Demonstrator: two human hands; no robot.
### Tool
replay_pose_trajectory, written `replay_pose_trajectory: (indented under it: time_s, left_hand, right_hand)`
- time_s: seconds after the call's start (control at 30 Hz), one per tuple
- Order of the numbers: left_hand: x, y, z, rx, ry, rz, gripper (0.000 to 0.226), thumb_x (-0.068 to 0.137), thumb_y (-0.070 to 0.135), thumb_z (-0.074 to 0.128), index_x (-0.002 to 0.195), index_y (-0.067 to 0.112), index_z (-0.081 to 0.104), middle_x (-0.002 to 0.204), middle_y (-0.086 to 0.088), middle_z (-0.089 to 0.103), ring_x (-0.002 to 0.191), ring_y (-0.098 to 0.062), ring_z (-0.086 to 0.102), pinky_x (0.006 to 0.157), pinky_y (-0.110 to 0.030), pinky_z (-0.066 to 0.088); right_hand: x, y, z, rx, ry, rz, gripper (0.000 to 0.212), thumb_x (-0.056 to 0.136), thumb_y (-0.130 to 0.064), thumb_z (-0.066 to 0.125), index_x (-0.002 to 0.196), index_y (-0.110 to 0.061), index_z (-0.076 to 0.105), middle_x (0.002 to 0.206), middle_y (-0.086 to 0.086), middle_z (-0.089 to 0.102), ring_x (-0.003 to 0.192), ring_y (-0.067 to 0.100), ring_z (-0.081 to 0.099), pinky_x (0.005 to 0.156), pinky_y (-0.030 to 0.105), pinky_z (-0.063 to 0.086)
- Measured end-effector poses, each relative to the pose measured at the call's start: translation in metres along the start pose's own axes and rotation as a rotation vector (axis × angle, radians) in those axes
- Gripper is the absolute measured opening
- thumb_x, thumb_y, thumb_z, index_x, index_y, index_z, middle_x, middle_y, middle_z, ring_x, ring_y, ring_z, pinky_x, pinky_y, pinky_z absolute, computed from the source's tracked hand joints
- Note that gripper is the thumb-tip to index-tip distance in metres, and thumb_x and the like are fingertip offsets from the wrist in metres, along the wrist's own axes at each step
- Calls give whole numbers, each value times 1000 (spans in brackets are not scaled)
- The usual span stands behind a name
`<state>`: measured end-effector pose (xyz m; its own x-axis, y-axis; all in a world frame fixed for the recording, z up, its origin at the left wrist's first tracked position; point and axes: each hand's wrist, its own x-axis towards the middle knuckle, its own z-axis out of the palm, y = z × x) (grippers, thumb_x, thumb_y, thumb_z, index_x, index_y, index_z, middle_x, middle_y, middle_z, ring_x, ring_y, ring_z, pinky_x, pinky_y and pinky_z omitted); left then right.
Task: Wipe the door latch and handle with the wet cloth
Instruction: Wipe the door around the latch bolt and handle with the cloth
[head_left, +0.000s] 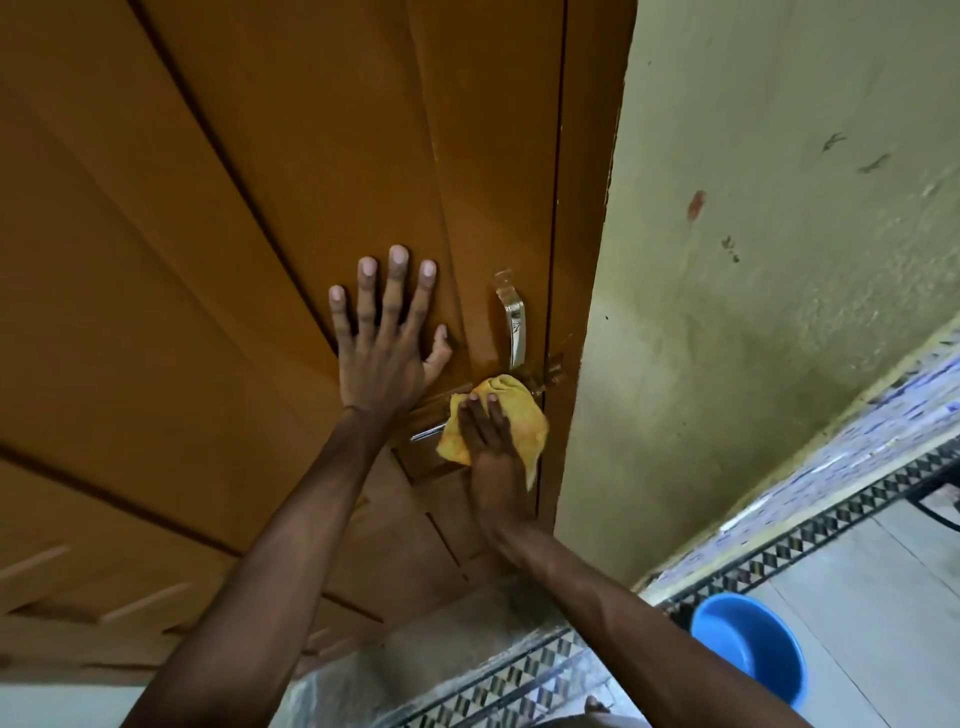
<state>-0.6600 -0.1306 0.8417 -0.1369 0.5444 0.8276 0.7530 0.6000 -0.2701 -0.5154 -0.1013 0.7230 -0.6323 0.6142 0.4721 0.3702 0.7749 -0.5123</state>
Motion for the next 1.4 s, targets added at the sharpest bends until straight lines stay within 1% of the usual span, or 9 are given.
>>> replay_pose_trajectory:
  time_s: [0.17,0.27,0.43,0.6,0.8,0.97,1.17,1.3,1.4]
  left_hand:
    - [0,0,1,-7,-10,0,75,99,53,41,159,24,8,165,-2,-24,152,-25,-23,123,-50,-12]
    - [0,0,-1,-8,-21,4,76,99,53,41,159,24,5,164,-2,-26,151,-25,-24,122,-51,-12]
    - [0,0,-1,-20,-38,0,74,99,52,40,160,24,6,164,-2,-27,151,-25,-25,122,-51,-12]
    - [1,0,-1,-28,-32,6,74,100,51,40,160,24,8,164,-2,-26,152,-25,-25,122,-51,-11]
    - [1,-1,-3,-45,-39,11,75,100,50,40,160,24,3,164,-2,-27,151,-24,-26,122,-51,-12]
    - [1,-1,-3,-38,-37,14,73,100,50,38,160,23,7,164,-3,-26,151,-26,-25,123,-51,-13]
    - [0,0,-2,-28,-16,13,75,99,50,39,160,23,5,165,-4,-23,152,-26,-23,122,-51,-11]
    - [2,0,-4,-21,-37,11,74,100,51,39,160,22,8,166,-4,-21,151,-25,-25,123,-50,-14]
    - [2,-1,-7,-36,-46,3,72,101,50,40,160,23,10,168,-5,-8,152,-24,-23,123,-50,-12]
  right_hand:
    - [-1,47,-37,-190,-119,-300,59,79,-8,46,138,-6,54,146,12,50,135,34,46,114,41,28]
    - [9,53,-47,-215,-82,-172,58,75,-12,64,132,-6,60,138,15,58,127,37,54,104,48,46]
    - [-2,-1,-16,-105,-134,-14,94,65,-6,80,146,-14,33,154,4,35,147,25,13,95,55,47]
    - [7,41,-51,-246,-176,-154,63,80,-28,33,132,-7,60,139,14,57,129,40,52,97,53,51]
    - [4,-16,-24,-135,-140,107,75,63,2,80,133,-7,58,140,15,56,130,45,48,89,63,51]
    - [-4,15,-49,-115,-195,-51,53,76,-4,68,129,-11,63,140,10,56,132,38,49,104,48,41]
    - [-1,43,-89,118,-20,295,50,87,8,53,134,-10,57,142,8,53,134,22,45,107,3,21]
    - [13,27,-69,144,2,127,59,87,-4,56,144,-14,45,151,7,43,138,22,40,117,37,30]
    - [4,12,-24,50,-99,78,90,84,-6,64,155,-25,12,164,-4,12,150,19,12,119,46,13]
